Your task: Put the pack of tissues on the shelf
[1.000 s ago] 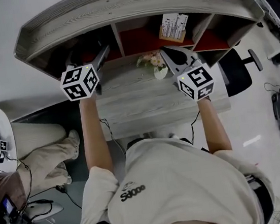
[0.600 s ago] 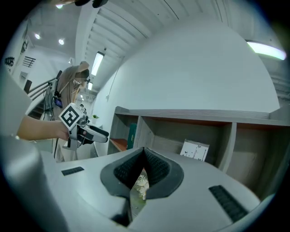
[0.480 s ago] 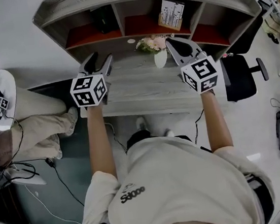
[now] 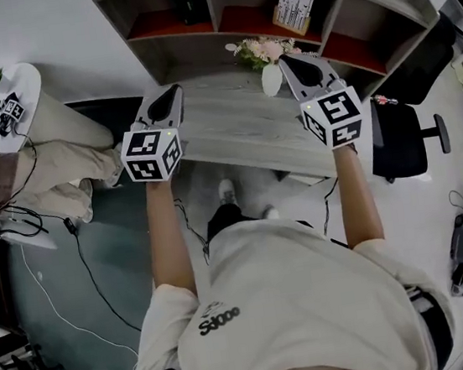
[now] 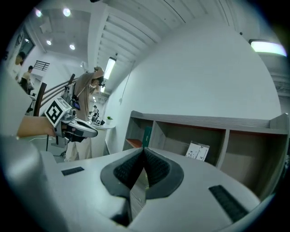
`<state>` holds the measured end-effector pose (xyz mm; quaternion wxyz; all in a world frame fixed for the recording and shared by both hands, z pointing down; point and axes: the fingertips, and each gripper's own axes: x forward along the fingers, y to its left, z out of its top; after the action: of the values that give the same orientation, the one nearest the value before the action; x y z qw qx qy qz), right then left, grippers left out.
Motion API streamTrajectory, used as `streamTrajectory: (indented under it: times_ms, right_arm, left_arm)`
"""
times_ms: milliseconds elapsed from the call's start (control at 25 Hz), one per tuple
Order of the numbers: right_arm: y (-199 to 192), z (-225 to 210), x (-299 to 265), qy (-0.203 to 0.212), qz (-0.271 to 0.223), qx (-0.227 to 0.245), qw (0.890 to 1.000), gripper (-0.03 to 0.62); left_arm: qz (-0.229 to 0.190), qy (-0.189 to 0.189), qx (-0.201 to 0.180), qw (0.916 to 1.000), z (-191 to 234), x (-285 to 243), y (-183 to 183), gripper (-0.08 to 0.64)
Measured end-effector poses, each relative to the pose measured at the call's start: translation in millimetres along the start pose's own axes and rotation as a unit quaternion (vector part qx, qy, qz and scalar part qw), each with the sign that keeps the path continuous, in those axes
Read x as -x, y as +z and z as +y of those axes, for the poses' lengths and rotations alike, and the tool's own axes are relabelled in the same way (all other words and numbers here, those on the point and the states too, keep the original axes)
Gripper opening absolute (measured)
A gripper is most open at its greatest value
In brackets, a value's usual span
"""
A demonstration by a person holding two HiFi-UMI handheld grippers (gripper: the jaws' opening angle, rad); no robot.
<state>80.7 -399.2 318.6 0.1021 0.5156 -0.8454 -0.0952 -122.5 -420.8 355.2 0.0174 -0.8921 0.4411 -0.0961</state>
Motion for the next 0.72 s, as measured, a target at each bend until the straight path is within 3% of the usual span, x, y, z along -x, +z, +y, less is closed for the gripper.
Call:
streamTrajectory:
  times_ms: [200, 720]
  right_arm:
    - [8, 13, 17, 0.027, -0.009, 0.01, 1.0, -0.006]
    - [34, 36, 37, 0.052, -0.034, 0.041, 0.997, -0.006]
  left_arm:
    - [-0.012, 0.021, -0.011, 0.9997, -19, 28, 11, 0.018]
    - [-0.046, 0.018, -0.024, 0.9985, -52, 59, 44, 0.018]
